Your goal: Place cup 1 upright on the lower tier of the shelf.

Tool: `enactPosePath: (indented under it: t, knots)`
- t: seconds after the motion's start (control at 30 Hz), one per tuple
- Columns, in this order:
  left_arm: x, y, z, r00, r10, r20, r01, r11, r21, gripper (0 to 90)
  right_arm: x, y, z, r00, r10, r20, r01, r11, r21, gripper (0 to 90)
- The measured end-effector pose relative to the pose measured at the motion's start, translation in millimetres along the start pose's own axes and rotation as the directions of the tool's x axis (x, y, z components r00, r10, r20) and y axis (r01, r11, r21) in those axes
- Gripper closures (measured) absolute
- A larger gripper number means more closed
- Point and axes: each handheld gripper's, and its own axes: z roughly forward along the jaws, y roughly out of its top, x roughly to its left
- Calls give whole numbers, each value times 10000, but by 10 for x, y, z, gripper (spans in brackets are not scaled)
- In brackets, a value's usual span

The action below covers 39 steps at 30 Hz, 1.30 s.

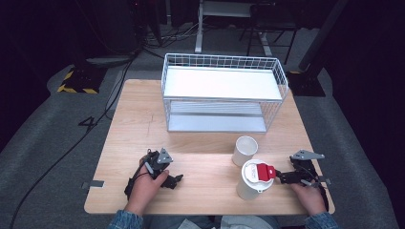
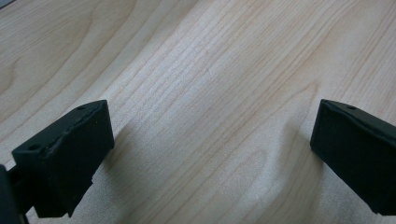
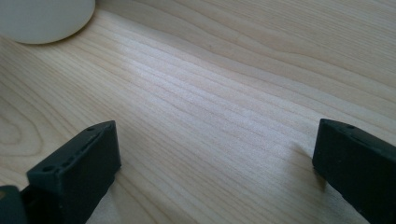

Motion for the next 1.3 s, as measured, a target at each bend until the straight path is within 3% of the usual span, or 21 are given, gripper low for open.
enactPosePath:
  t: [0.73,0.87,1.07,1.13,1.3]
  knots:
    - [14,9,6,9999,103,77,-103,9999,19,1,-9,2,-8,10000,-60,0,60,10000,-30,37]
    - [15,9,5,9999,106,63,-106,9999,20,1,-6,42,-54,9996,-70,-258,60,9993,-370,44]
    - [16,10,6,9999,108,64,-108,9999,23,1,85,247,-137,9946,-564,-869,476,9938,-1005,44]
    - [15,10,6,9999,105,61,-105,9999,18,1,150,362,-147,9875,-821,-1342,636,9886,-1367,44]
    - [15,10,6,9999,107,62,-107,9999,19,1,244,493,-116,9771,-1213,-1746,939,9831,-1574,44]
